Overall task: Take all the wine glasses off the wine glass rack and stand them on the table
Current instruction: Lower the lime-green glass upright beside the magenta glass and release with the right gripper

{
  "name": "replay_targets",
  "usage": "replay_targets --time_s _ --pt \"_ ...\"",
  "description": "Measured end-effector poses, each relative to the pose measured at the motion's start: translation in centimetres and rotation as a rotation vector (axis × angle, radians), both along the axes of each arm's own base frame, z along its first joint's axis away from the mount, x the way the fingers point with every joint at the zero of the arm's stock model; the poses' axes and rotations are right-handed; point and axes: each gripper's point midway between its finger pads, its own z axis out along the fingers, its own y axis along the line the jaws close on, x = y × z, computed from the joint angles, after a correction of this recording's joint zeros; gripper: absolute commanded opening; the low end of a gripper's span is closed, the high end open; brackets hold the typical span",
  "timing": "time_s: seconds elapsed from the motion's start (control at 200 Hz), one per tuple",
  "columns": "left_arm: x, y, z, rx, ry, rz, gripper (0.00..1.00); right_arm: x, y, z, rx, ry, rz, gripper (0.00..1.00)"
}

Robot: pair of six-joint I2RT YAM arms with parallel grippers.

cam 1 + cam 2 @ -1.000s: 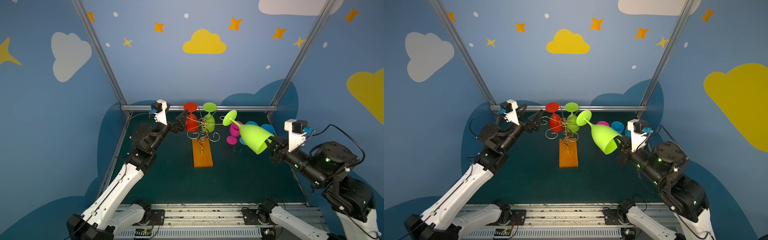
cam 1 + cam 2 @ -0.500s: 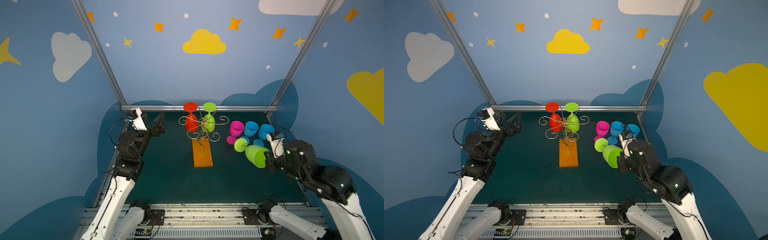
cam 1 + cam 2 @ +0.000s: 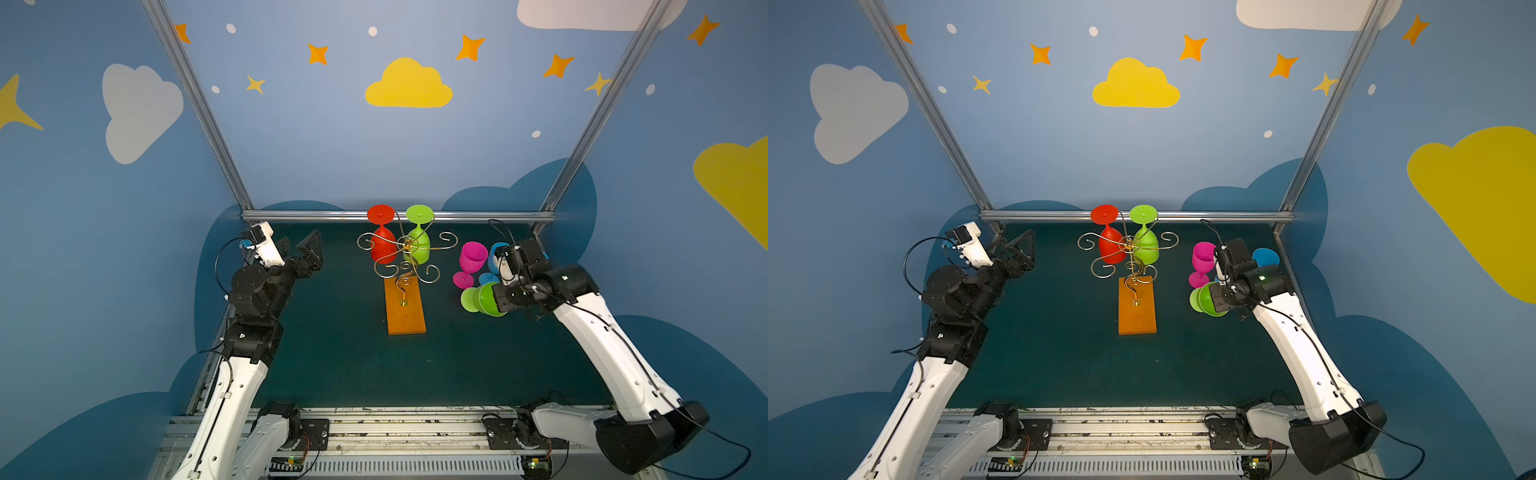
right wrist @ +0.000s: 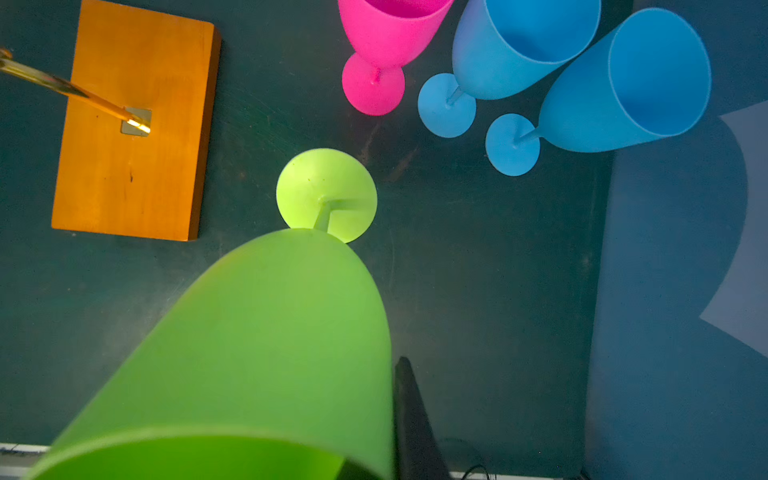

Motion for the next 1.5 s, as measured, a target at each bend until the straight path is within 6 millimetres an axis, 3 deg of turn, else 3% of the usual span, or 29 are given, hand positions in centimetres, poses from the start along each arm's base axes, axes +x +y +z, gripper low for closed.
replay_targets --time_s 0.29,0.721,0.876,0.971,1.277,1.407,1.497 --pt "0.1 0.2 -0.6 -0.016 0.017 -0.003 0.97 2.5 0.3 -3.9 -0.005 0.081 -0.011 0.0" --pt "0.1 0.9 -1.4 -0.031 0.04 0.011 0.96 5.0 0.7 -8.0 -0.023 0.195 -0.043 0.03" --pt "-0.1 1.0 -1.1 -0.033 0.034 0.014 0.96 6.6 1.0 -8.2 -0.026 0.247 -0.091 0.03" --pt "-0.1 1.1 -1.2 -0.033 0.036 0.016 0.96 7.0 1.0 -8.3 -0.021 0.255 -0.11 0.12" --pt "0.0 1.5 -1.5 -0.032 0.051 0.028 0.96 7.1 1.6 -8.5 0.032 0.277 -0.123 0.63" --pt "0.7 1.6 -1.9 -0.036 0.1 0.028 0.96 7.4 1.8 -6.8 0.078 0.238 -0.12 0.73" --pt "1.5 1.5 -1.6 -0.047 0.131 0.014 0.96 7.4 1.7 -4.1 0.133 0.17 -0.121 0.75"
